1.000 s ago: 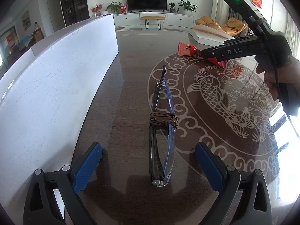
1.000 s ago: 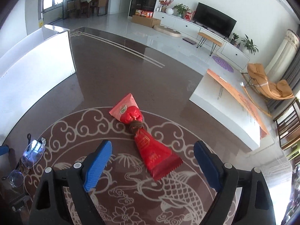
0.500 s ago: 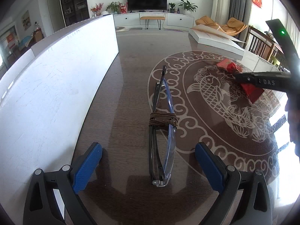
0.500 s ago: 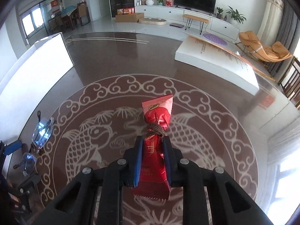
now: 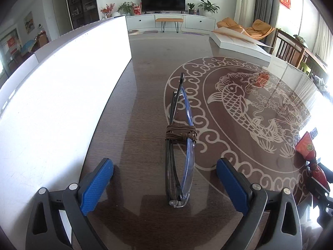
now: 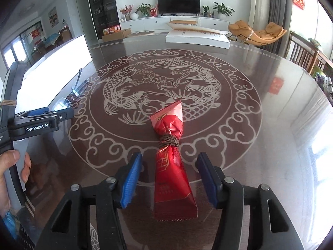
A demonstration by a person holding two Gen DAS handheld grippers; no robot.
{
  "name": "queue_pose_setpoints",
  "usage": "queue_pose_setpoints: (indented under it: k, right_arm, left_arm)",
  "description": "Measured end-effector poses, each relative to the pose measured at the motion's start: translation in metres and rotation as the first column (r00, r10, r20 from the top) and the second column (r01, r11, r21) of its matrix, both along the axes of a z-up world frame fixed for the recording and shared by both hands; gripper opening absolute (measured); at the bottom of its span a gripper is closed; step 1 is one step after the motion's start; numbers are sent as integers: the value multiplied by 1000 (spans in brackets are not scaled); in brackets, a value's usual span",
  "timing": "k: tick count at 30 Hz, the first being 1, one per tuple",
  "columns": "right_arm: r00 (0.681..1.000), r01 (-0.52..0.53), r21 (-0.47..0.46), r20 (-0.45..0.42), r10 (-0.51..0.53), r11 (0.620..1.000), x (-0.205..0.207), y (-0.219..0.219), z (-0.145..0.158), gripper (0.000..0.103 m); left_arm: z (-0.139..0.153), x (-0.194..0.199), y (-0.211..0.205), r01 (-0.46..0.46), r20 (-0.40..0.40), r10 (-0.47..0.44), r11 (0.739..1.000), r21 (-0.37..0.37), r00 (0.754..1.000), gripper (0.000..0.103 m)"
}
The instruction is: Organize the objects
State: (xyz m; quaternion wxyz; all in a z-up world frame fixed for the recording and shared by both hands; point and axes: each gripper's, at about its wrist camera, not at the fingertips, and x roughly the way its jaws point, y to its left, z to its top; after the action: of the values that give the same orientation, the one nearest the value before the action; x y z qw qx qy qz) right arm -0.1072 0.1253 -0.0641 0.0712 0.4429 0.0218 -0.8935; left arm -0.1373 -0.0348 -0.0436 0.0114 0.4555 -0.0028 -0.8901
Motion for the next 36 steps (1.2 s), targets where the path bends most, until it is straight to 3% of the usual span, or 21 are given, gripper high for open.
queue_pose_setpoints:
  k: [2, 7, 36]
  right_arm:
    - [1000, -17, 41, -2, 17, 999, -3, -9, -3, 81]
    - [1000, -6, 32, 27, 5, 999, -8, -7, -10, 103]
    - [999, -9, 41, 32, 8, 999, -7, -9, -12, 103]
  left_arm:
    - [0, 0, 0, 0, 0, 0, 1000, 0, 1000, 102]
    - [0, 0, 0, 0, 0, 0, 1000, 0, 1000, 102]
    - [0, 1, 0, 1, 0, -1, 1000, 0, 1000, 102]
